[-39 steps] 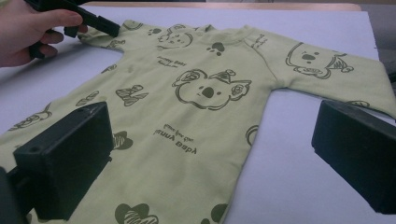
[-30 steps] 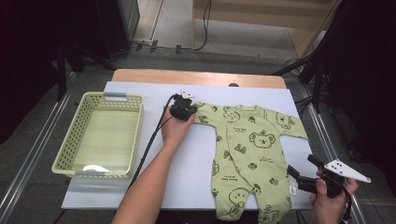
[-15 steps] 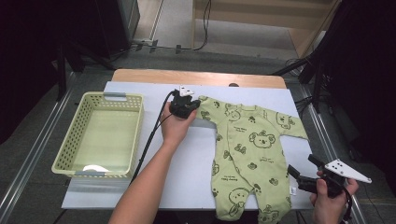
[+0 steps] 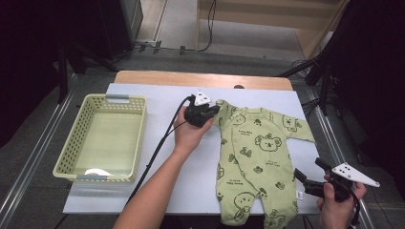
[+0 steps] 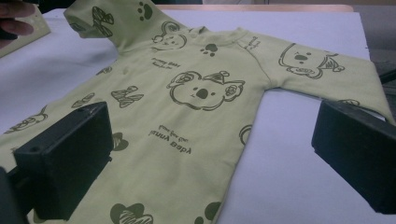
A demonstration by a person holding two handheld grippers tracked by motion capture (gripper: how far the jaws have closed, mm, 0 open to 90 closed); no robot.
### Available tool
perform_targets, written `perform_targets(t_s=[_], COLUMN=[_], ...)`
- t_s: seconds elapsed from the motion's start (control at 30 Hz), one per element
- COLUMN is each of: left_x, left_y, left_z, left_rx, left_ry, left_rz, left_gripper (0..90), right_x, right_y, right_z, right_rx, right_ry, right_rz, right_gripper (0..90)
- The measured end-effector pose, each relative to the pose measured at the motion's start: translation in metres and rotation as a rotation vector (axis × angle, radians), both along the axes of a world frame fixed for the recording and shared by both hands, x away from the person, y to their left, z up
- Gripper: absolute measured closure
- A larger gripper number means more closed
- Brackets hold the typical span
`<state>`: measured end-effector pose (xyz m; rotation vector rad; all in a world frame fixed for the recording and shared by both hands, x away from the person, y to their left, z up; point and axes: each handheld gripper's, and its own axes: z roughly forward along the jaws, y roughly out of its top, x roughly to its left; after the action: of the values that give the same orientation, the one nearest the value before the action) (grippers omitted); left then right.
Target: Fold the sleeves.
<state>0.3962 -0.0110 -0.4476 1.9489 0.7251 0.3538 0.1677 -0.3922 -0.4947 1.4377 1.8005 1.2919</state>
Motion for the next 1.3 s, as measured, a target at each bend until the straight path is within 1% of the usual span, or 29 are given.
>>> perform_targets(t_s=[0.07, 0.27, 0.37, 0.47, 0.53, 0.6, 0.63, 0.77, 0.9, 1.07, 1.17, 1.27, 1.3], left_x=[-0.007, -0.022, -0.029, -0.034, -0.036, -0.039, -0.04, -0.045, -0.046, -0.047, -0.049, -0.05, -0.05], left_y=[-0.007, -0.021, -0.028, -0.034, -0.038, -0.042, -0.045, -0.055, -0.063, -0.069, -0.07, -0.071, -0.072], left_z=[0.001, -0.003, -0.004, -0.005, -0.009, -0.014, -0.017, -0.028, -0.038, -0.049, -0.053, -0.056, -0.058], left_rx=[0.014, 0.011, 0.014, 0.028, 0.044, 0.057, 0.073, 0.13, 0.137, 0.166, 0.172, 0.195, 0.216], left_ry=[-0.02, -0.015, -0.02, -0.017, -0.017, -0.008, -0.009, -0.015, 0.003, 0.032, 0.036, 0.043, 0.038], left_rz=[-0.026, -0.087, -0.114, -0.137, -0.146, -0.157, -0.162, -0.173, -0.176, -0.172, -0.174, -0.168, -0.155], left_gripper=[89.4, 89.4, 89.4, 89.3, 89.3, 89.3, 89.3, 89.2, 89.1, 89.1, 89.1, 89.1, 89.1], right_x=[0.0, 0.0, 0.0, 0.0, 0.0, 0.0, 0.0, 0.0, 0.0, 0.0, 0.0, 0.0, 0.0], right_y=[0.0, 0.0, 0.001, 0.0, 0.0, 0.001, 0.001, 0.001, 0.001, 0.001, 0.001, 0.0, 0.0], right_z=[0.0, 0.0, 0.0, 0.0, 0.0, 0.0, 0.0, 0.0, 0.0, 0.0, 0.0, 0.0, 0.0], right_rx=[0.0, 0.001, 0.001, 0.001, 0.0, 0.0, 0.0, 0.0, 0.003, 0.003, 0.002, 0.003, 0.003], right_ry=[0.001, -0.003, -0.001, -0.004, -0.006, -0.006, -0.006, -0.002, -0.001, -0.001, -0.002, -0.002, -0.002], right_rz=[-0.001, 0.001, -0.001, 0.001, 0.002, 0.003, 0.003, 0.004, 0.004, 0.004, 0.005, 0.001, 0.001], right_gripper=[0.0, 0.0, 0.0, 0.0, 0.0, 0.0, 0.0, 0.0, 0.0, 0.0, 0.0, 0.0, 0.0])
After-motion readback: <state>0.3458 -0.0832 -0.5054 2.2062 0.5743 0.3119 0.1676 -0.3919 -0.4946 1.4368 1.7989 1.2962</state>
